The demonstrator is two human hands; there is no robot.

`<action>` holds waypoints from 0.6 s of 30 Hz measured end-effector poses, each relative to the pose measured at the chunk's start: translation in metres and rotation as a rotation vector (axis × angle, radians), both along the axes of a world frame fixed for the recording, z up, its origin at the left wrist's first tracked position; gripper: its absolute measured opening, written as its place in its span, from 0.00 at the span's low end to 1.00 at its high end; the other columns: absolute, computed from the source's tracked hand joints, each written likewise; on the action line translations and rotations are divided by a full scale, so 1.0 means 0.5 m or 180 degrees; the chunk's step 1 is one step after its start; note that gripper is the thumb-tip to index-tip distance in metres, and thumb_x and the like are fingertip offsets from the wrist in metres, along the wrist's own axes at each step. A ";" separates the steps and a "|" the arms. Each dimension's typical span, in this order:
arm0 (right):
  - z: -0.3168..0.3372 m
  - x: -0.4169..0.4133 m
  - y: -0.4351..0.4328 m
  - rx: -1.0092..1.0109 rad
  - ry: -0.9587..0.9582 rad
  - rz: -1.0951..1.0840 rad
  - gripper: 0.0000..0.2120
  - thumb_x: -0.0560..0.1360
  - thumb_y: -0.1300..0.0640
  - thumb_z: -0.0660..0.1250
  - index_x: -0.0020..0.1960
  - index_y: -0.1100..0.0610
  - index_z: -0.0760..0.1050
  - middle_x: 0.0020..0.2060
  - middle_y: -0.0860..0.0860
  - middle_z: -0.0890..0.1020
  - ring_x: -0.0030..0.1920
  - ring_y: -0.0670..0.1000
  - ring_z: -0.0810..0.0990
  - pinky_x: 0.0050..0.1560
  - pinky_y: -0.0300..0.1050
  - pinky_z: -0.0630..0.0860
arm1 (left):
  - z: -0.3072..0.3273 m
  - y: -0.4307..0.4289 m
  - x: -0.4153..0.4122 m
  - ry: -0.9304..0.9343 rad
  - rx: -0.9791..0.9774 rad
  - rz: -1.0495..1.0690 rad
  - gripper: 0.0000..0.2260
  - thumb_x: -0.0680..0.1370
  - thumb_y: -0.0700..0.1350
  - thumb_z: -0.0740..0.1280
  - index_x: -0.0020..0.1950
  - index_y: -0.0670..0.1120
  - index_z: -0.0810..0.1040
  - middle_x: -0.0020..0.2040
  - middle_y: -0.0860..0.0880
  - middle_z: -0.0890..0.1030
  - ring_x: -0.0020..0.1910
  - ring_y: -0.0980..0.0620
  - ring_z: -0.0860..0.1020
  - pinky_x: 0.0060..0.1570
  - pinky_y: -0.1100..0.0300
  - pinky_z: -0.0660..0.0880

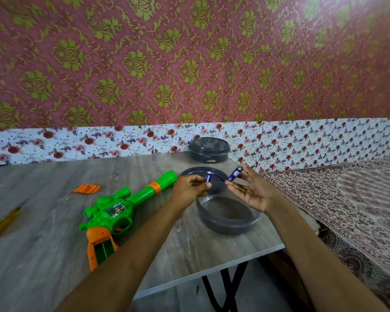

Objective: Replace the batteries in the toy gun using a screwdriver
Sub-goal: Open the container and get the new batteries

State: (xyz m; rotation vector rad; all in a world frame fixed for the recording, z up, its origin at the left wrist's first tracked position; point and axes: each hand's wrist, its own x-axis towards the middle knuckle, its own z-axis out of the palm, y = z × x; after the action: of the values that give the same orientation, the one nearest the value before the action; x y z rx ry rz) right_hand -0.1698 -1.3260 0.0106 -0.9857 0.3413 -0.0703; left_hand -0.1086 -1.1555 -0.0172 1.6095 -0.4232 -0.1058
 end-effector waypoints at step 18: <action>-0.009 0.043 0.271 -0.0077 -0.0052 0.0341 0.12 0.78 0.58 0.61 0.38 0.63 0.72 0.26 0.57 0.80 0.20 0.47 0.78 0.20 0.34 0.73 | 0.024 0.286 -0.033 -0.0284 0.0090 0.0882 0.04 0.74 0.34 0.70 0.47 0.39 0.79 0.34 0.48 0.79 0.27 0.62 0.79 0.38 0.65 0.79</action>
State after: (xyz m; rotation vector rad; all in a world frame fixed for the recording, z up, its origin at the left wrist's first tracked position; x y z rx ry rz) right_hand -0.1485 -1.1906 0.0063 -1.0252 0.2729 0.0148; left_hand -0.1252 -1.0124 -0.0050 1.6894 -0.2643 0.1709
